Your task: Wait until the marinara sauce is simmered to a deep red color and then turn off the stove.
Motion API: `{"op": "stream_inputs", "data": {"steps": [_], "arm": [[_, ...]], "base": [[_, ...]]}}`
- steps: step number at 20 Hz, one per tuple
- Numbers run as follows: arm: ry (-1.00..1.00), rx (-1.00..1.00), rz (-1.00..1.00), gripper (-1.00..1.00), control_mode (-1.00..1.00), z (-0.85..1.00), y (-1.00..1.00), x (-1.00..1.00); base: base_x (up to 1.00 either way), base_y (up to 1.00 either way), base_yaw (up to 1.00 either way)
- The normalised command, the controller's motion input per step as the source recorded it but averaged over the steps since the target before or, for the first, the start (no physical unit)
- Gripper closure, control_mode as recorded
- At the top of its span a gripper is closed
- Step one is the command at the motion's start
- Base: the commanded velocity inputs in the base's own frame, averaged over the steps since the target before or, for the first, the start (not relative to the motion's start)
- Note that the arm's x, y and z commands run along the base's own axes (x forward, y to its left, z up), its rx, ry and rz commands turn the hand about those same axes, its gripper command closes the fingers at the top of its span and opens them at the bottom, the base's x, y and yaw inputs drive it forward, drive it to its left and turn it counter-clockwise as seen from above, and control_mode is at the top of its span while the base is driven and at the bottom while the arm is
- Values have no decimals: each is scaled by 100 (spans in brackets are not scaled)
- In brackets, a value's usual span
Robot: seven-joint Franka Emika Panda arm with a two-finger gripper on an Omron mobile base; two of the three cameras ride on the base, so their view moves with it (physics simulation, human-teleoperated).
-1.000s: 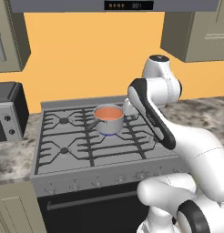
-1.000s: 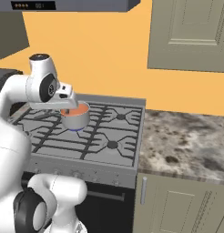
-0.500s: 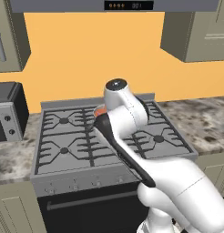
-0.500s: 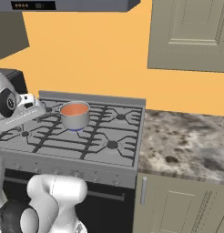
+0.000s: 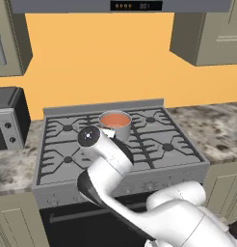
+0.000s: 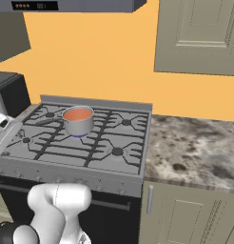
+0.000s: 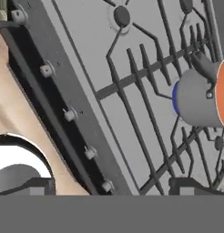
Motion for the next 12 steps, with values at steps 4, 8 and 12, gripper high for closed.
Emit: {"op": "stream_inputs", "data": {"steps": [4,8,12], "arm": [[-7,-25,46,-100,-100,-69,17,-14],[-13,-18,38,-100,-100,-67,-1,-9],[-11,-17,30,-100,-100,-78,0,-5]], "base": [[0,0,0],[0,0,0],[0,0,0]]}}
